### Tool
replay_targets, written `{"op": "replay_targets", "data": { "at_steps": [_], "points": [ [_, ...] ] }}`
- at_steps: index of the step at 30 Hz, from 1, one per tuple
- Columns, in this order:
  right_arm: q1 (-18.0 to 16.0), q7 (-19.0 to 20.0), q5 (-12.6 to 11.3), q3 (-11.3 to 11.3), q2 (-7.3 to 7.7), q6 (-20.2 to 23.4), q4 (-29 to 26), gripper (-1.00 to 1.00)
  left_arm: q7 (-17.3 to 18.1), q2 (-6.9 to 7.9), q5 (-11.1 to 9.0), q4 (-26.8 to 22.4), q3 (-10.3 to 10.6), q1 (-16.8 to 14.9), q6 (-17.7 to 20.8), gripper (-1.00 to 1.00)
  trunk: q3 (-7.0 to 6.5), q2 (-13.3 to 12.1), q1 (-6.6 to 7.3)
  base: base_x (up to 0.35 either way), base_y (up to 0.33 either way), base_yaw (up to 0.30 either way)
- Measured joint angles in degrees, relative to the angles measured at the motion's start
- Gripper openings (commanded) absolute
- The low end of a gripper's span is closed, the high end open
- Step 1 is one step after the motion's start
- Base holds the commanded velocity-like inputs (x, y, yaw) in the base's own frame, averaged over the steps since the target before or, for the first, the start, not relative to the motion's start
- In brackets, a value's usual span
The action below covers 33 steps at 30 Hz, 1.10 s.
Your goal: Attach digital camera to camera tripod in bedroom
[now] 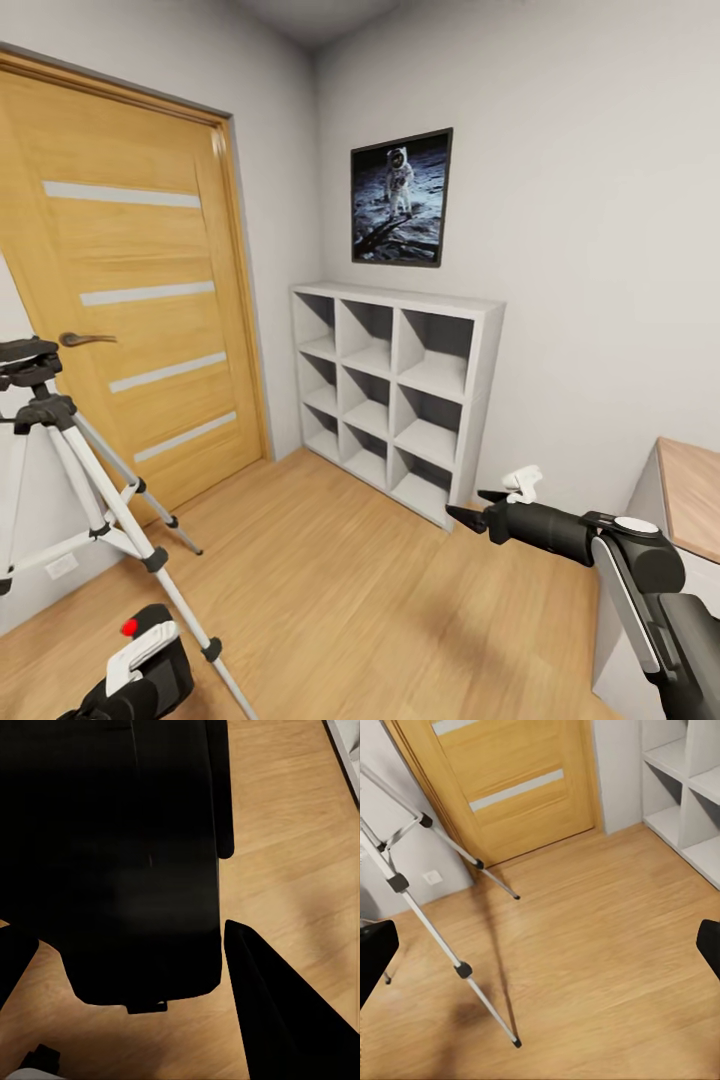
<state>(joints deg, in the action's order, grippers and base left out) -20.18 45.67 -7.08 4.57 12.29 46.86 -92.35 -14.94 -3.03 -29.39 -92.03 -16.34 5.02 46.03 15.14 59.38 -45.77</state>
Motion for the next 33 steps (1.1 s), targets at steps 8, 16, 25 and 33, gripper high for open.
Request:
{"op": "replay_targets", "data": {
  "at_steps": [8,16,25,33],
  "points": [
    [0.0,0.0,0.02,-0.04,0.0,0.0,0.0,1.0,0.04,0.04,0.0,0.0,-0.28,0.03,-0.01,-1.0,-2.08,-3.21,1.76,0.0,0.0,0.069],
    [0.0,0.0,0.02,-0.04,0.0,0.0,0.0,1.0,0.47,0.06,0.0,0.02,-0.48,0.95,-0.02,-1.0,-4.15,-6.42,3.52,0.0,0.0,0.074],
    [0.0,0.0,0.02,-0.11,0.0,0.05,0.0,1.0,9.18,0.08,0.07,0.01,-3.99,2.69,-0.01,-1.0,-6.48,-10.04,5.5,0.0,0.0,0.087],
    [0.0,0.0,0.03,-0.14,0.0,0.08,0.0,1.0,12.41,0.08,0.19,0.06,-5.57,3.33,-0.09,-1.0,-8.54,-13.25,7.26,0.0,0.0,0.091]
  ]
}}
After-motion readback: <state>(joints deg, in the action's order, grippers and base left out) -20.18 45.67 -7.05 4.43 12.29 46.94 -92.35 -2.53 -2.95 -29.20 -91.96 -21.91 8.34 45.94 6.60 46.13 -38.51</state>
